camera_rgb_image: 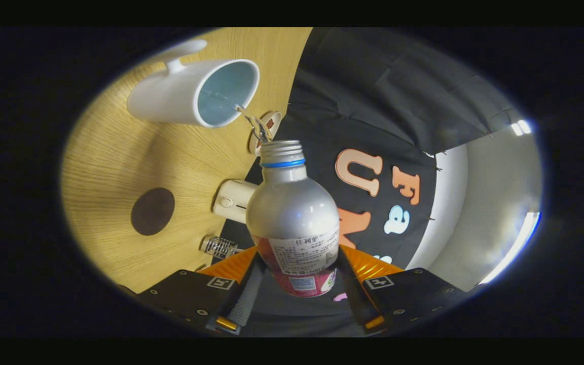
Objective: Take the bottle from table, then pour the juice into the cup, finally place the bottle on the coaster
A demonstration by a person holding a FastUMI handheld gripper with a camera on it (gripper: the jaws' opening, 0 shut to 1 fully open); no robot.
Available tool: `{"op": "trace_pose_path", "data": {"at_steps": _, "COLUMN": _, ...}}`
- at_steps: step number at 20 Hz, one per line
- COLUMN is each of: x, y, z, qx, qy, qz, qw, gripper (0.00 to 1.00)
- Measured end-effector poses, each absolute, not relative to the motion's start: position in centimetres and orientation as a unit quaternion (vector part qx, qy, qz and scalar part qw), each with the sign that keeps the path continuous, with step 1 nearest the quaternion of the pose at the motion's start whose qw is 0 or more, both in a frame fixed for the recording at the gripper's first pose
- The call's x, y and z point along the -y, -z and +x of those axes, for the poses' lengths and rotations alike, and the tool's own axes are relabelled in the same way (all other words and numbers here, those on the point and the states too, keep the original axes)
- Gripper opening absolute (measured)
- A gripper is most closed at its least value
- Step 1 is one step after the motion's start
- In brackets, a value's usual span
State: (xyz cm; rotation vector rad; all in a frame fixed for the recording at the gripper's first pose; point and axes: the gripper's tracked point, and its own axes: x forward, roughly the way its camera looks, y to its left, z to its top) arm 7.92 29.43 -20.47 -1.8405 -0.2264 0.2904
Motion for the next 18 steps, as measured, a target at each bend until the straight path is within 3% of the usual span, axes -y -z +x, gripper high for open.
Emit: {"op": "trace_pose_path", "data": {"at_steps": 18, "x": -31.7, "y": 20.9, "z": 7.5, "qx": 0.131, "qy": -0.138, "qz": -0.808, "qw": 0.557, "gripper": 0.77}}
